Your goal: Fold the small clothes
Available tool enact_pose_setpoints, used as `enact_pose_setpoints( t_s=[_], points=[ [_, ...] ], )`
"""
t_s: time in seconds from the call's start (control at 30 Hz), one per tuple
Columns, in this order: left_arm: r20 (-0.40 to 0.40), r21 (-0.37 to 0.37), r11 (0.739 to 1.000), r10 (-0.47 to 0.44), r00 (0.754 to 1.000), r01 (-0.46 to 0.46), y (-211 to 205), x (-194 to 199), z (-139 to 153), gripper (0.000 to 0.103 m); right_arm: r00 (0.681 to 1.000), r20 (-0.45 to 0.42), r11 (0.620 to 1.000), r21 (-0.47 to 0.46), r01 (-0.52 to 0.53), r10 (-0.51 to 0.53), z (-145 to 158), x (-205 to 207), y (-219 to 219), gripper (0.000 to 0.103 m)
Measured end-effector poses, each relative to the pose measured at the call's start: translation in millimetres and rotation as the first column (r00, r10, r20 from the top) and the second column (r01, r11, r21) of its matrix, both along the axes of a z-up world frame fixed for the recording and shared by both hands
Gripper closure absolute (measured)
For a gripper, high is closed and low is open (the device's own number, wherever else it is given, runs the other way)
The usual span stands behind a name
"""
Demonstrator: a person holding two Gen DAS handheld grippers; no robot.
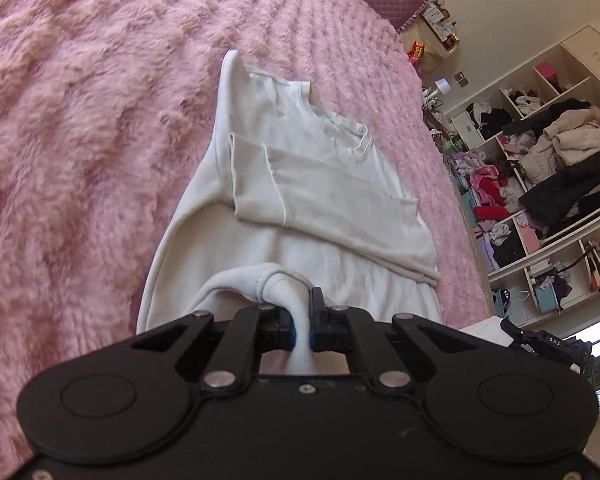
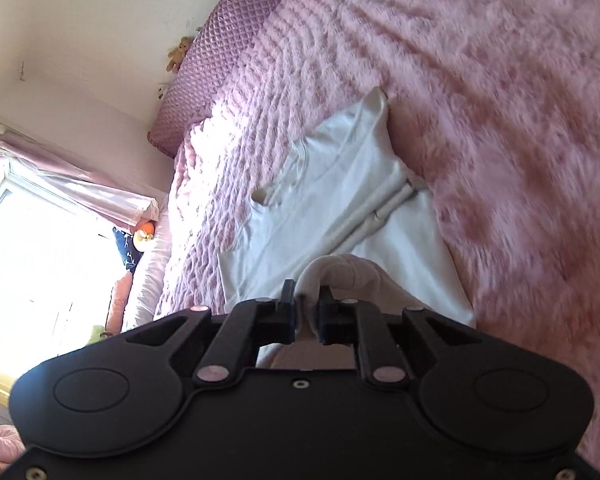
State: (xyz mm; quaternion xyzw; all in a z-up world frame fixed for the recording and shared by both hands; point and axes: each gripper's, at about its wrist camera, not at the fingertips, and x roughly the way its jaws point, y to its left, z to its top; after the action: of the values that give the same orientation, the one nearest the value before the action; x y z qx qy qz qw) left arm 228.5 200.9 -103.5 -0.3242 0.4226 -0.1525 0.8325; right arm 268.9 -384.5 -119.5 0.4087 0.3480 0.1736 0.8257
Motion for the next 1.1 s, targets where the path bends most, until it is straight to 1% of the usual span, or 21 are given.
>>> enact_pose_setpoints(
  t_s=[0.07,0.13,0.2,0.23,0.27,0.3,0.33,0.37,0.4,0.43,0.47,0.5,0.57,0.63,0.67,0.73,0.83,0.9,0.97,1.03,1.1],
  points=[
    [0.027,-0.003,1.000,0.009,1.000,-0.009,2.8,42.0,9.5,0.100,0.999,0.029,1.000,-0.004,0.027,-0.027,8.9,46.1,-1.9,0.093],
    [0.054,0.007,0.999,0.033,0.998,-0.033,7.1,95.5,20.5,0.100,0.998,0.047,0.999,-0.014,0.051,-0.050,13.7,92.6,2.1,0.093],
    [0.078,0.039,0.998,0.045,0.996,-0.048,5.0,137.8,22.0,0.100,0.995,0.071,0.997,-0.042,0.070,-0.067,12.5,135.7,7.4,0.093],
    [0.091,0.065,0.994,0.077,0.993,-0.083,3.3,162.8,18.1,0.098,0.994,0.081,0.995,-0.060,0.075,-0.070,8.0,157.2,10.9,0.093],
    [0.091,0.077,0.992,0.089,0.992,-0.096,2.4,178.1,13.2,0.084,0.992,0.075,0.992,-0.076,0.104,-0.098,0.8,176.7,13.8,0.093],
    [0.090,0.095,0.987,0.123,0.988,-0.132,2.1,198.8,4.5,0.075,0.990,0.060,0.988,-0.076,0.132,-0.128,-7.5,190.0,15.7,0.087],
    [0.077,0.102,0.977,0.179,0.981,-0.186,3.5,206.6,-4.4,0.057,0.985,0.019,0.982,-0.081,0.170,-0.169,-17.8,205.9,16.3,0.074],
    [0.059,0.098,0.969,0.220,0.974,-0.225,7.6,212.1,-11.2,0.053,0.979,-0.005,0.975,-0.092,0.203,-0.204,-23.8,211.5,17.4,0.066],
    [0.045,0.076,0.968,0.238,0.970,-0.241,13.9,212.9,-17.4,0.053,0.967,-0.019,0.963,-0.100,0.250,-0.253,-29.4,211.0,17.7,0.062],
    [0.036,0.035,0.968,0.249,0.968,-0.250,16.2,207.9,-25.2,0.053,0.966,-0.016,0.963,-0.083,0.256,-0.258,-32.5,206.8,16.9,0.062],
    [0.040,0.006,0.968,0.250,0.967,-0.250,19.7,198.0,-30.6,0.054,0.972,-0.010,0.971,-0.055,0.234,-0.235,-34.6,201.8,15.6,0.062],
    [0.044,-0.004,0.969,0.247,0.968,-0.247,21.5,184.6,-33.9,0.055,0.982,-0.006,0.982,-0.020,0.186,-0.186,-36.8,192.6,14.2,0.061],
    [0.045,-0.004,0.975,0.223,0.974,-0.223,25.5,159.7,-38.0,0.055,0.993,0.005,0.993,-0.014,0.114,-0.114,-37.3,166.4,13.6,0.058],
    [0.045,0.014,0.978,0.207,0.977,-0.207,26.2,124.6,-41.0,0.055,0.997,0.002,0.997,-0.035,0.075,-0.075,-38.7,135.8,10.0,0.055],
    [0.044,0.026,0.978,0.203,0.978,-0.205,27.8,108.3,-41.8,0.055,0.998,-0.008,0.998,-0.027,0.062,-0.062,-41.8,119.9,7.1,0.055],
    [0.023,0.039,0.975,0.218,0.976,-0.218,29.5,78.0,-47.8,0.055,0.997,-0.045,0.998,-0.012,0.054,-0.054,-48.5,89.9,3.4,0.055],
    [-0.003,0.041,0.976,0.215,0.977,-0.215,25.5,47.1,-63.0,0.055,0.991,-0.101,0.995,0.045,0.093,-0.088,-66.6,51.0,-3.4,0.055],
    [-0.048,0.027,0.980,0.196,0.979,-0.195,20.1,40.0,-78.3,0.055,0.984,-0.141,0.990,0.075,0.118,-0.106,-81.9,35.7,-2.8,0.055],
    [-0.083,-0.003,0.979,0.202,0.976,-0.203,13.0,40.7,-94.3,0.055,0.977,-0.159,0.985,0.073,0.157,-0.144,-93.2,32.0,0.0,0.055],
    [-0.083,-0.030,0.971,0.235,0.968,-0.238,8.1,47.5,-100.2,0.055,0.969,-0.164,0.976,0.084,0.202,-0.187,-101.5,34.2,4.3,0.055],
    [-0.086,-0.066,0.963,0.257,0.963,-0.263,5.7,58.1,-103.4,0.054,0.964,-0.155,0.963,0.127,0.236,-0.215,-107.0,39.8,9.0,0.054]
  ],
)
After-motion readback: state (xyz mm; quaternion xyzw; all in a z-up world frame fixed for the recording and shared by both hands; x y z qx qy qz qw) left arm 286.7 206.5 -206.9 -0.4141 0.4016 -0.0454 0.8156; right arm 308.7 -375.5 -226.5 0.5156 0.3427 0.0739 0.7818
